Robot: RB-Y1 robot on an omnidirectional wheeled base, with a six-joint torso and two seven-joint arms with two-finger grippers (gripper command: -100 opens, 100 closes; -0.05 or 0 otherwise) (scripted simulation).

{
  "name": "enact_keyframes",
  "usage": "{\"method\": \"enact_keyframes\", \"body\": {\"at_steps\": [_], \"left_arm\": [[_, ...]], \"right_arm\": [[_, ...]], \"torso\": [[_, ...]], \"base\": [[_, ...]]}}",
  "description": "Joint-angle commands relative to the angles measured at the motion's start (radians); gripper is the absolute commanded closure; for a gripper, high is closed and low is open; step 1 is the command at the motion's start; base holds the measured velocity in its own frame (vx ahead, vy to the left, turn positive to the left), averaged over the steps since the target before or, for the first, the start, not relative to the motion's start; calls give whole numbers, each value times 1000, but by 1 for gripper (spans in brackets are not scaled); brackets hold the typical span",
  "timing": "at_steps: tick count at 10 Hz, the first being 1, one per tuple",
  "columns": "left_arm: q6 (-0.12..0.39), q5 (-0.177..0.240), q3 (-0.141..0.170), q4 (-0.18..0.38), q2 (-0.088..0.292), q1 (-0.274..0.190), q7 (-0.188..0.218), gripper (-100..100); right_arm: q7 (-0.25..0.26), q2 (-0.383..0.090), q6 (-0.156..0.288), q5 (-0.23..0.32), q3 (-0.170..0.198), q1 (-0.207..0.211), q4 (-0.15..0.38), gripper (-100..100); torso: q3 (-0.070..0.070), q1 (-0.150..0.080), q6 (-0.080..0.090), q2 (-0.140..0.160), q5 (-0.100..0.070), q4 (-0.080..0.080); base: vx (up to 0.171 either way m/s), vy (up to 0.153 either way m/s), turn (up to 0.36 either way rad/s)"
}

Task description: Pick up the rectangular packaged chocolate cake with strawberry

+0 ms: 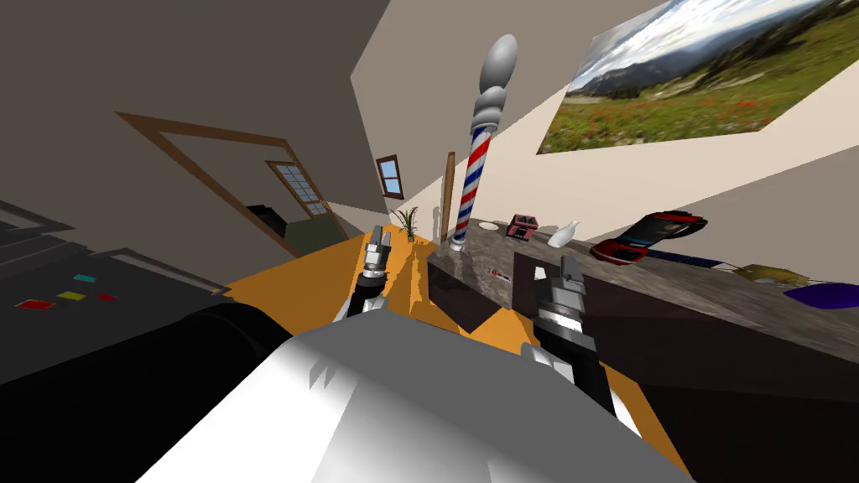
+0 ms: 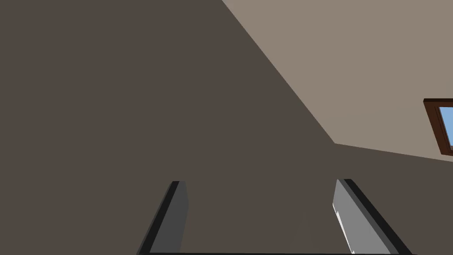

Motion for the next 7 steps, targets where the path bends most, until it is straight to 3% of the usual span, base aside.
{"method": "enact_keyframes", "body": {"at_steps": [1,6,7], "left_arm": [[0,0,0,0,0,0,0,0],[0,0,0,0,0,0,0,0],[0,0,0,0,0,0,0,0]], "right_arm": [[-10,-28,13,4,-8,4,3,-100],[-76,-179,103,33,-65,45,29,-100],[-76,-186,103,33,-65,45,29,-100]], "torso": [[0,0,0,0,0,0],[0,3,0,1,1,0],[0,4,0,0,1,0]], "base": [[-4,17,66],[-7,50,142],[0,36,38]]}}
